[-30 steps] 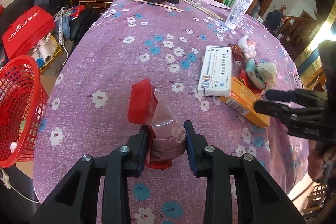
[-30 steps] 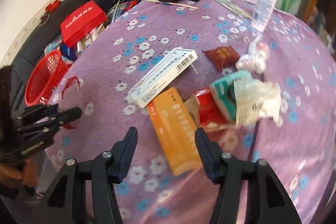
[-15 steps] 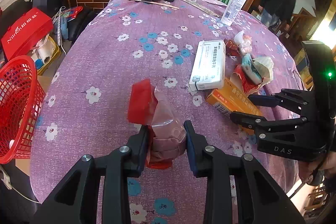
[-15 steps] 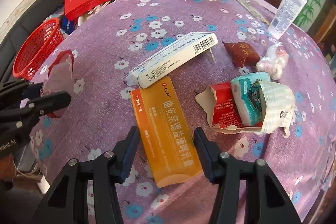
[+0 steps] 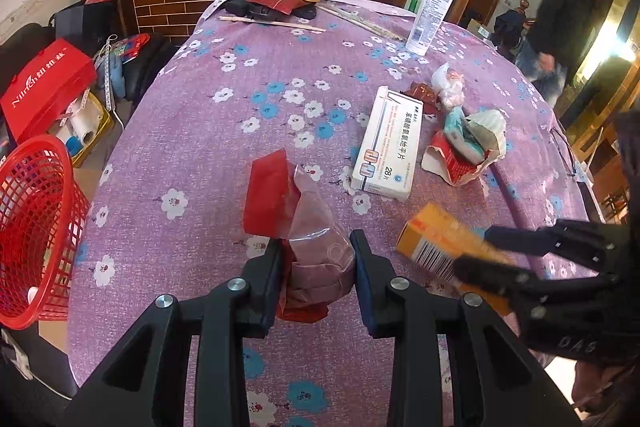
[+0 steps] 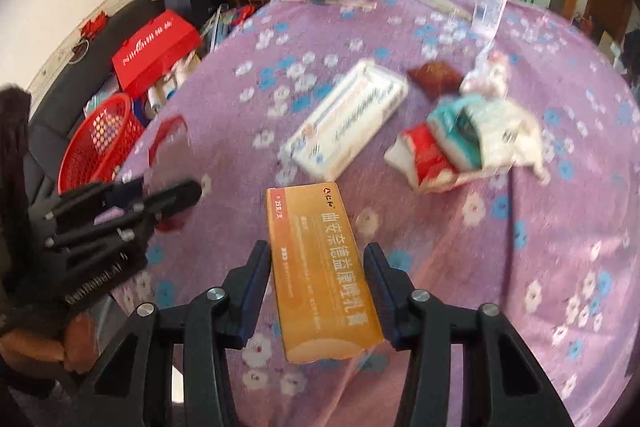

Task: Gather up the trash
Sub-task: 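Carry the orange box with the right gripper while the left carries the pink bag toward the red basket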

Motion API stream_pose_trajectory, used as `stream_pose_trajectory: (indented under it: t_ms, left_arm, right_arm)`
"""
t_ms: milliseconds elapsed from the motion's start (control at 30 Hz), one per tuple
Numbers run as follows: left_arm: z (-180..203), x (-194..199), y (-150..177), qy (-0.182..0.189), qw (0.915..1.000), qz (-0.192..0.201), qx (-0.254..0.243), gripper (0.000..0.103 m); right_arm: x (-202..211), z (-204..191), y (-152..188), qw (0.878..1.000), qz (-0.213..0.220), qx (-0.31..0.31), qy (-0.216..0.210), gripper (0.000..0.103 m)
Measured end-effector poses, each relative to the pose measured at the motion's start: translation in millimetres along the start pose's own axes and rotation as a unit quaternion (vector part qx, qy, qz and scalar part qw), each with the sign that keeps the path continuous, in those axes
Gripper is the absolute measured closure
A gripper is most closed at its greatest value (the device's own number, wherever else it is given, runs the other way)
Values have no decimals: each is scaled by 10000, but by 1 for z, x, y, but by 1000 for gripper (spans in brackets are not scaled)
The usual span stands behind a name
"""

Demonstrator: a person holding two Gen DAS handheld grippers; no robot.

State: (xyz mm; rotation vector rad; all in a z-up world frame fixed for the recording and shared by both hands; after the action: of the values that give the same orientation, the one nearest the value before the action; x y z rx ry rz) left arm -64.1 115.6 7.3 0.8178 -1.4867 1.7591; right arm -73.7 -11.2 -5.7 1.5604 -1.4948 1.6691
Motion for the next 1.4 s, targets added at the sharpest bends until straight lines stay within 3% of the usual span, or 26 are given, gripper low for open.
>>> stream_pose_trajectory:
  t_ms: [300, 467, 767, 1400]
  left_arm:
    - [0, 1, 7, 22, 10000, -42, -19, 72]
    - [-4, 5, 10, -37, 10000, 13, 46, 72]
    - [-8, 21, 4, -273, 9992, 299, 5, 72]
    - [-36, 45, 11, -633, 9967, 490, 109, 72]
  right_arm:
    - [-18, -2, 18, 9993, -340, 95, 111, 48]
    - [-11, -6, 15, 9995, -144, 191, 211, 50]
    - [42, -20, -12, 9951, 928, 233, 255, 50]
    - [36, -50, -12, 9959, 827, 361, 25, 50]
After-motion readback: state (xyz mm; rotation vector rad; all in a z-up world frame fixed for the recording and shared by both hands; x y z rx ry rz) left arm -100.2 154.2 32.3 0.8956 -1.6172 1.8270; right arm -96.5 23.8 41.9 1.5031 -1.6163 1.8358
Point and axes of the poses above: each gripper's, at about its wrist camera, not at the fingertips, and x roughly against the way its jaws point, z to its right, y to its underside, the point moved 7 cm from there along -x, roughly the way its jaws point, and after that the axes turned 2 degrees about -y, right-handed, at the moved point
